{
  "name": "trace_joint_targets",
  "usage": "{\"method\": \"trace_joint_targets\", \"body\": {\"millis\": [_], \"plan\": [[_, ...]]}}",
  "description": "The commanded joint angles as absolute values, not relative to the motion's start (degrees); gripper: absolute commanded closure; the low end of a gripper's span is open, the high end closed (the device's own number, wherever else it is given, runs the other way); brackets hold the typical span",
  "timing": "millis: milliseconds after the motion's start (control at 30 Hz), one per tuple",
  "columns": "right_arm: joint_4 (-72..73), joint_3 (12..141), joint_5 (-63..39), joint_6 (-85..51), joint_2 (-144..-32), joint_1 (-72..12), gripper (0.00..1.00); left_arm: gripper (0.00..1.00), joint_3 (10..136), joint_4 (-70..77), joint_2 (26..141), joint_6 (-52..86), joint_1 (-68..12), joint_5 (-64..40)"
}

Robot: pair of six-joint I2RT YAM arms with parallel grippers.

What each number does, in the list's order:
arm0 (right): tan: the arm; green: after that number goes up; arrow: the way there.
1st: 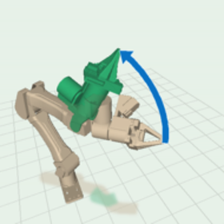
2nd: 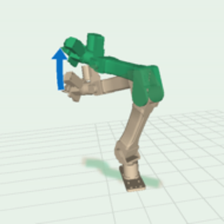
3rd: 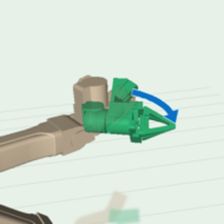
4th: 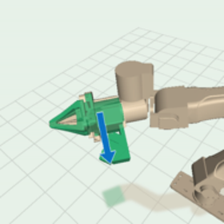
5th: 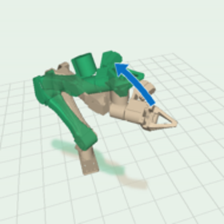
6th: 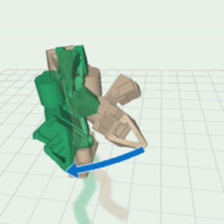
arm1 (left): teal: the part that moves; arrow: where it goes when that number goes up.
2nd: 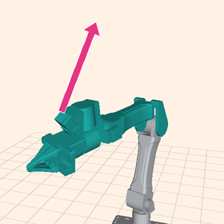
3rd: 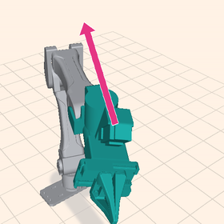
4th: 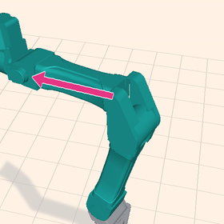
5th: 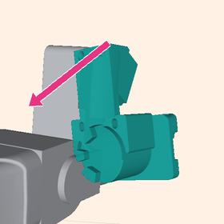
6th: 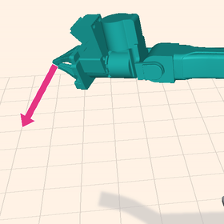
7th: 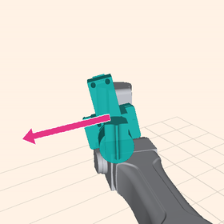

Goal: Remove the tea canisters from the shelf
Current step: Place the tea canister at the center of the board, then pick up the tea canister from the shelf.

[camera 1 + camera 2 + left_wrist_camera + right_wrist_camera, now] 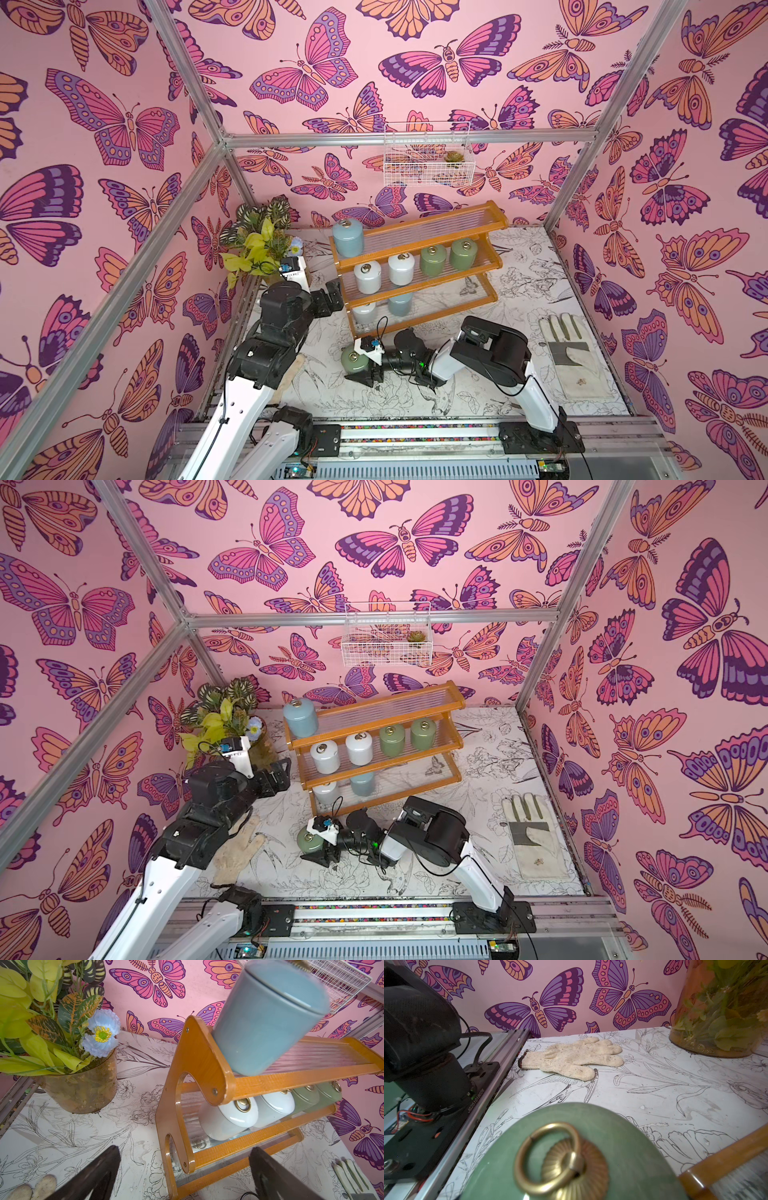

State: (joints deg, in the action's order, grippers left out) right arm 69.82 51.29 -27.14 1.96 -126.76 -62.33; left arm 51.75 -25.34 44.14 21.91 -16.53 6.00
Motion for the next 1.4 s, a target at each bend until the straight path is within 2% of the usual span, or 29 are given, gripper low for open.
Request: {"method": "trace_joint_targets", "body": {"millis": [0,33,67,400,567,733,933,1133,1367], "plan": [[67.84,51.69,-27.87,3.4,-125.98,-62.52,0.16,0.0,50.62,-24.95,43.25,21.11,-16.75,6.54],[66.91,51.68,-27.92,3.59,-125.44,-62.49,0.11,0.0,50.69,-24.93,43.27,21.01,-16.78,6.59],[66.0,51.77,-28.15,3.6,-124.88,-62.45,0.0,0.0,50.71,-24.95,43.26,21.01,-16.71,6.59],[63.23,51.12,-28.49,3.35,-117.62,-60.74,0.01,0.0,50.89,-24.81,43.32,21.0,-16.7,6.32],[61.65,47.09,-28.25,4.14,-109.21,-58.99,0.01,0.0,51.31,-24.86,42.95,20.88,-16.75,7.39],[49.46,46.81,-28.17,10.07,-98.03,-58.62,0.01,0.0,51.79,-24.69,42.52,20.09,-16.7,9.08],[36.7,52.8,-19.76,14.61,-88.22,-58.61,0.01,0.0,51.18,-24.1,41.61,20.2,-16.7,11.05],[25.03,63.95,-10.29,15.56,-84.99,-57.31,0.01,0.0,49.93,-23.46,40.04,20.83,-16.68,10.87],[19.14,78.77,-13.59,5.28,-89.52,-49.34,0.01,0.0,50.14,-23.79,38.68,20.27,-16.54,8.73]]}}
